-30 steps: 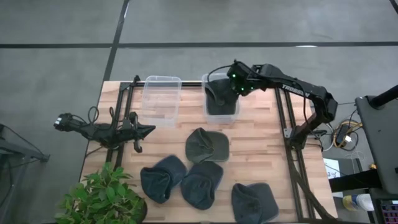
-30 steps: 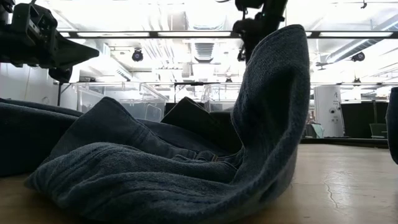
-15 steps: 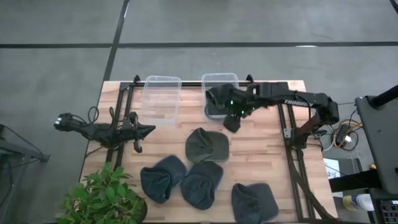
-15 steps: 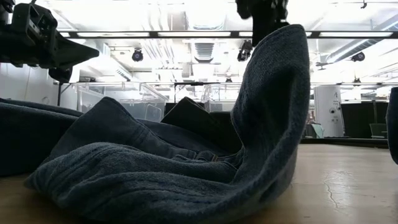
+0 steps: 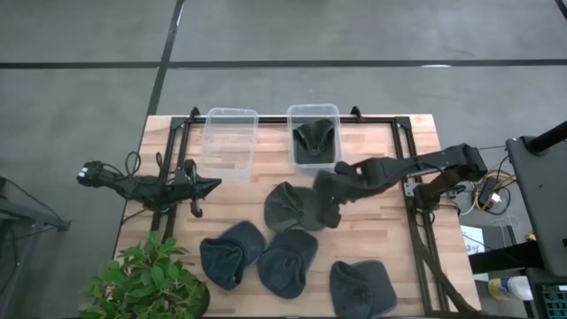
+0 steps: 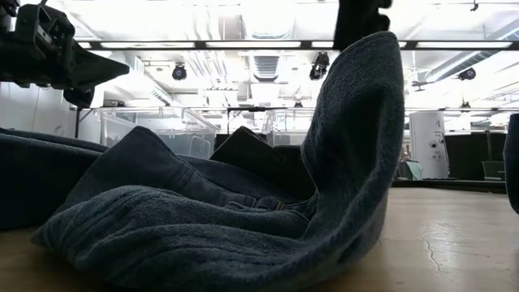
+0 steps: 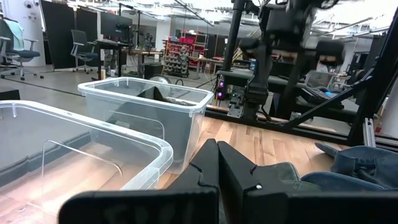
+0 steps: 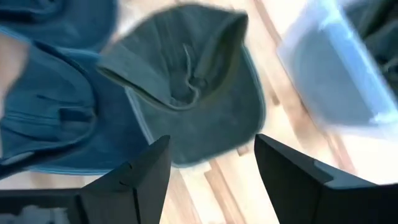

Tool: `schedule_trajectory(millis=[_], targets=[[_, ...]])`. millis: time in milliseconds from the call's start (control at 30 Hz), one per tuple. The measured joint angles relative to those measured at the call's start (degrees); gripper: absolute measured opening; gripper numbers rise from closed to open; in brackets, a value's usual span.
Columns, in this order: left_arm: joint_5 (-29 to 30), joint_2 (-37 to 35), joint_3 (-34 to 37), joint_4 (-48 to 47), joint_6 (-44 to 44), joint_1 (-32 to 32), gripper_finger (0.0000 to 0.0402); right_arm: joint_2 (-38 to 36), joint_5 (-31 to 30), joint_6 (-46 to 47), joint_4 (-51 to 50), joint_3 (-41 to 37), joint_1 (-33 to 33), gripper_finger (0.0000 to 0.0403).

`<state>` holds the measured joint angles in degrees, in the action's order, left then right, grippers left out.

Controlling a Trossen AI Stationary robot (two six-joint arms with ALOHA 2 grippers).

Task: Pick & Place hat
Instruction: Put the gray cap into the right transparent bin

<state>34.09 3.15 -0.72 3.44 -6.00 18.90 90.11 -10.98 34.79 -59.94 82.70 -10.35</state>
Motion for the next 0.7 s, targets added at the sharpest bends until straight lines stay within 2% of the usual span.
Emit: schedule_trajectory(millis=[233,333,467,700], targets=[[-0.02,0.01,0.01,0.0,-0.02,0.0,0.0,0.02,0.08,5.1,7.51,-11.22,-0.53,0.0224],[0.0,-0.01,-0.01,0.0,-0.01,0.0,0.0,0.02,-2.46,6.14,13.02,-16.85,-0.52,0.0224],[0.0,0.0,-0.01,0.0,0.0,-0.03,0.0,0.02,-2.71,7.7,18.95,-23.8,0.2,0.0224],[0.0,-0.01,0.01,0.0,0.0,-0.02,0.0,0.0,-6.52,11.79,24.55,-31.56,2.43,0.0224]])
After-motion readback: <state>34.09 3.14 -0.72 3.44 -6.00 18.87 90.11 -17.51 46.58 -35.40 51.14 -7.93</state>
